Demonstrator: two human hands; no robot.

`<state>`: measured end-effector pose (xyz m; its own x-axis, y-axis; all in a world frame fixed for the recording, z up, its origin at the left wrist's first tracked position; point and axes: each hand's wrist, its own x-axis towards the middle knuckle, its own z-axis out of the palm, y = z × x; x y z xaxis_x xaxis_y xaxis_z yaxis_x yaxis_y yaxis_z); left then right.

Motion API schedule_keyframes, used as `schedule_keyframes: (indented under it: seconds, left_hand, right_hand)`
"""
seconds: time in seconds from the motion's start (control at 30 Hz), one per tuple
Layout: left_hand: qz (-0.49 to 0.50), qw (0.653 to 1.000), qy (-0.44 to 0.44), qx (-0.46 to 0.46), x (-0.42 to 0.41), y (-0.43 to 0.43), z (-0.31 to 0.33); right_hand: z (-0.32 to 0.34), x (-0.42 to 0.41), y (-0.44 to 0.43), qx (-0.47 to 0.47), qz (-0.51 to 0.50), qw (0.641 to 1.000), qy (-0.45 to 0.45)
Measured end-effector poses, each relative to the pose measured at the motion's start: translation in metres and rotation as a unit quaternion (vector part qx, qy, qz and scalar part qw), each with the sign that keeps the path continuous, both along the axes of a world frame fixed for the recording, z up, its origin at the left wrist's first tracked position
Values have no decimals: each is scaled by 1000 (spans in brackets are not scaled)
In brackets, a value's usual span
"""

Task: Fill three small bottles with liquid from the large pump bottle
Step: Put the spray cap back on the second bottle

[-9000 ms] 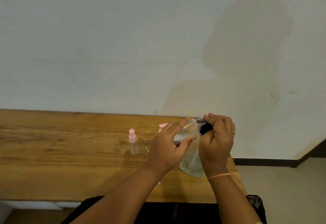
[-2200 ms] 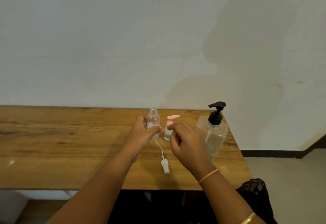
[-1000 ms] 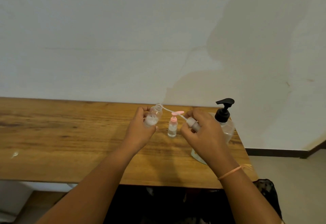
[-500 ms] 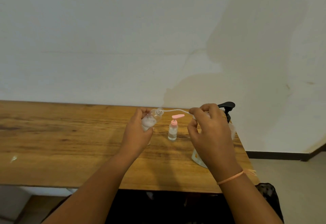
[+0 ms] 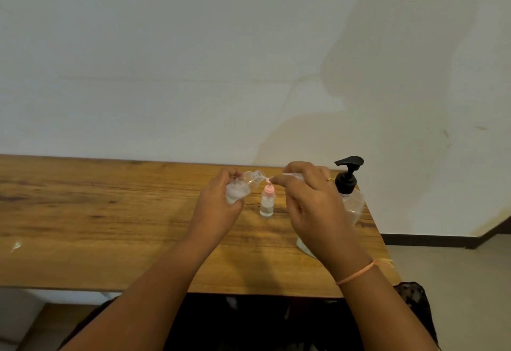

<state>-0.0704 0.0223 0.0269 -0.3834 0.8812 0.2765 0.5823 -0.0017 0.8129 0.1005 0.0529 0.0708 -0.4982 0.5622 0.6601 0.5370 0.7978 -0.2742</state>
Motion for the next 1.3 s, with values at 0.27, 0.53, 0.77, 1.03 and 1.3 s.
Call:
schedule_keyframes:
  seconds: [0.27, 0.53, 0.77, 1.03, 1.3]
  left_hand:
    - [-67, 997, 22, -13, 13, -1, -1]
    - [-96, 994, 41, -30, 16, -3, -5]
    - [-99, 994, 31, -29, 17, -5, -2]
    - [-88, 995, 22, -31, 20, -1, -5]
    - [-82, 996, 21, -39, 18, -3, -4]
  right_hand:
    - [-8, 3, 6, -126, 48, 990, -27]
    - [-9, 5, 10, -158, 30, 987, -19]
    - [-10, 3, 12, -229, -59, 970, -52]
    - [-22, 2, 9, -245, 44, 968, 23]
    - [-16, 2, 10, -291, -8, 956, 22]
